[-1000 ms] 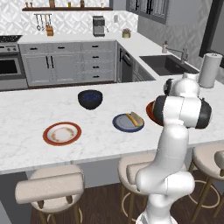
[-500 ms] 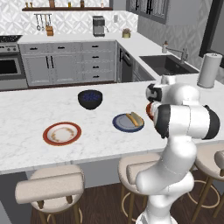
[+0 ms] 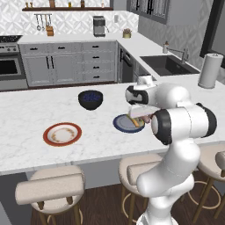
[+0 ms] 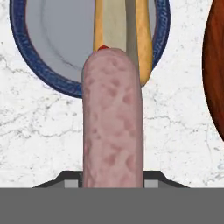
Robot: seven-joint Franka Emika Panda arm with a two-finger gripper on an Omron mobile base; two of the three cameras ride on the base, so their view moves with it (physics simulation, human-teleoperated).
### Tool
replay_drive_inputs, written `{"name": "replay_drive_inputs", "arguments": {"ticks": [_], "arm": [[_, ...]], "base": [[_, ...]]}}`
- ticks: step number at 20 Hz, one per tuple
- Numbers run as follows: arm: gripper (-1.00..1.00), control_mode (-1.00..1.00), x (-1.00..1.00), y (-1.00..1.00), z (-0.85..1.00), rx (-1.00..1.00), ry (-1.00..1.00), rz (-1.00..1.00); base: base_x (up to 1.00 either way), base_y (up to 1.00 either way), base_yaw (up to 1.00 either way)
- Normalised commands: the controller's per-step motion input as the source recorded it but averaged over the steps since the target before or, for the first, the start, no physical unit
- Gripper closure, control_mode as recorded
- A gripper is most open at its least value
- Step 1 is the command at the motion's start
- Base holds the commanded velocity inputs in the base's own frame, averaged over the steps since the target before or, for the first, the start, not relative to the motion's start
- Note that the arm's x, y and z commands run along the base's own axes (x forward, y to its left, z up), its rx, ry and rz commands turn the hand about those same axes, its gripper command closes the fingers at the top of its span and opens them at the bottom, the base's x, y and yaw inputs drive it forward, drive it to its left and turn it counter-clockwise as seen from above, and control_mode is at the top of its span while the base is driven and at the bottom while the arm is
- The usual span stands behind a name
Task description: Place one bun and one sausage from the bowl on each plate.
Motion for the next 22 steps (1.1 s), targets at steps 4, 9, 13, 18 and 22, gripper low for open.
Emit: {"name": "replay_drive_inputs", "arguments": {"ticks": [4, 9, 13, 18, 22], "arm": [[1.00, -1.00, 0.22, 0.84, 0.00, -0.01, 0.08, -0.01], [1.00, -1.00, 0.01, 0.45, -0.10, 0.00, 0.03, 0.00], [1.00, -1.00, 0.21, 0.03, 0.00, 0.00, 0.00, 0.00], [1.00, -1.00, 0.58, 0.00, -0.08, 0.00, 0.00, 0.00], [1.00, -1.00, 0.56, 0.00, -0.34, 0.00, -0.01, 0.00]], "base": [[0.00, 0.00, 0.00], [0.00, 0.00, 0.00], [0.00, 0.00, 0.00], [0.00, 0.00, 0.00], [0.00, 0.00, 0.00]]}}
